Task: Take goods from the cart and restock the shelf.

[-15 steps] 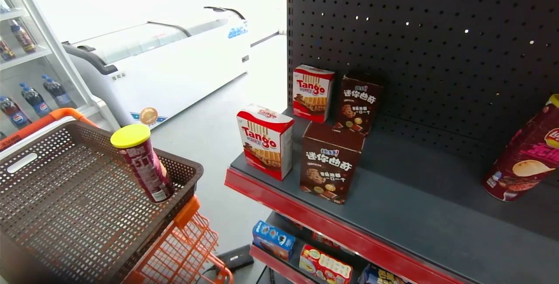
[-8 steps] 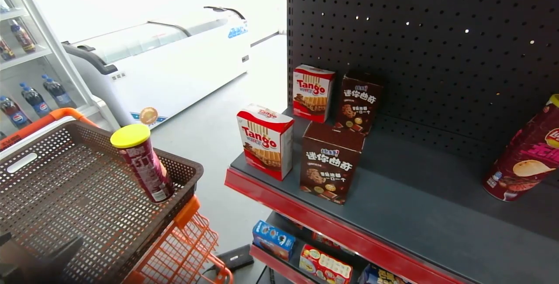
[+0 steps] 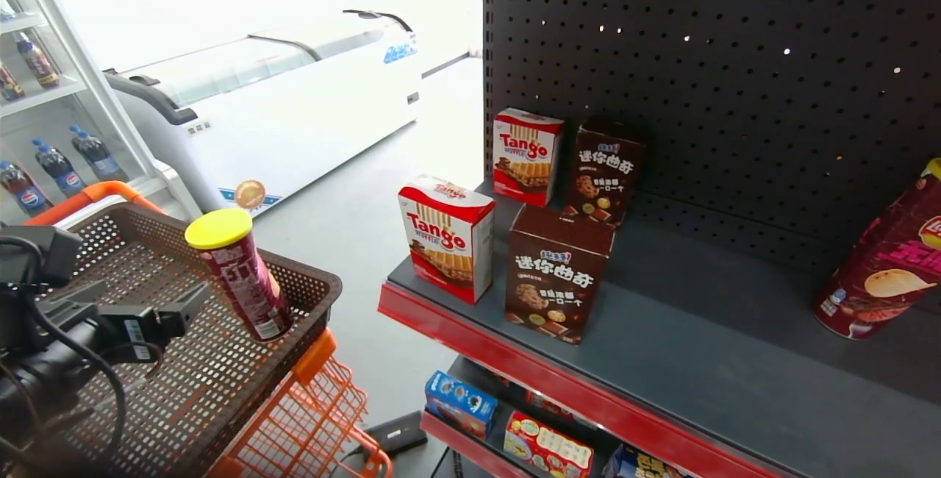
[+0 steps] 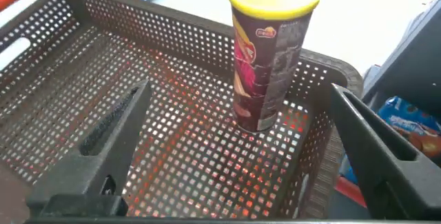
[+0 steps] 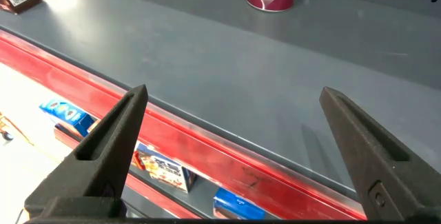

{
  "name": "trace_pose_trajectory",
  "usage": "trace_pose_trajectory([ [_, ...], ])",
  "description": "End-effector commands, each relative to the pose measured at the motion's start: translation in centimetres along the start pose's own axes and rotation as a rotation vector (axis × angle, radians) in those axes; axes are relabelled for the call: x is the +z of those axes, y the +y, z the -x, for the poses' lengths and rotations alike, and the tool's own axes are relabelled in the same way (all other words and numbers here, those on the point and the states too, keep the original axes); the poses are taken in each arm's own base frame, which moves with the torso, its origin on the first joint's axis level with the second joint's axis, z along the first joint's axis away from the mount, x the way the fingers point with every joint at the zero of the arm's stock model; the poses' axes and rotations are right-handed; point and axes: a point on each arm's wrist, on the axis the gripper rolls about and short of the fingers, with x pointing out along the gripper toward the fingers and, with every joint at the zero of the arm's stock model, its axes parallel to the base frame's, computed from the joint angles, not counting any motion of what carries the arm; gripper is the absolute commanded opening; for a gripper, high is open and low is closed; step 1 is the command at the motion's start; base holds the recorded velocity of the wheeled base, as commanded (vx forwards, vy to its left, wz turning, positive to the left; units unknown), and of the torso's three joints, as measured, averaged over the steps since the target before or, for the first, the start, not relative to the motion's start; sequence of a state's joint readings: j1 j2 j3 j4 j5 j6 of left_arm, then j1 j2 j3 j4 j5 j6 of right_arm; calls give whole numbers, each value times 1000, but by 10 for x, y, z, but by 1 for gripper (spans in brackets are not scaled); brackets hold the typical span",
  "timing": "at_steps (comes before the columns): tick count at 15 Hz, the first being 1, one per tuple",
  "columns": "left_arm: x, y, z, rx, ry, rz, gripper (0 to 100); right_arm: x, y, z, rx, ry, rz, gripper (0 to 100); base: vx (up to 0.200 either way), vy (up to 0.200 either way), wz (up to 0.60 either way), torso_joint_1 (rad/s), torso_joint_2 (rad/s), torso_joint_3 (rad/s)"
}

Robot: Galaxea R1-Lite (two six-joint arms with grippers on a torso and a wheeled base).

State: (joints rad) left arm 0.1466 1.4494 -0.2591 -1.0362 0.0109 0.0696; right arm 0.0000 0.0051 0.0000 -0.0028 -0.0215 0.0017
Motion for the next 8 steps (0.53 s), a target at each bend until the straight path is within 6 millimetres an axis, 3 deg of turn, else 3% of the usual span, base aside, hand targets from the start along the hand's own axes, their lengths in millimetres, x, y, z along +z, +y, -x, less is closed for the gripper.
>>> trace_pose_trajectory([
  [1,-32,-8,-25,-22,110,-7,100,0,0,0,0,-1,0,100,0,0,0,0,0,0],
  [8,-41,-22,-67,-62,27,-15,100,0,0,0,0,-1,0,100,0,0,0,0,0,0],
])
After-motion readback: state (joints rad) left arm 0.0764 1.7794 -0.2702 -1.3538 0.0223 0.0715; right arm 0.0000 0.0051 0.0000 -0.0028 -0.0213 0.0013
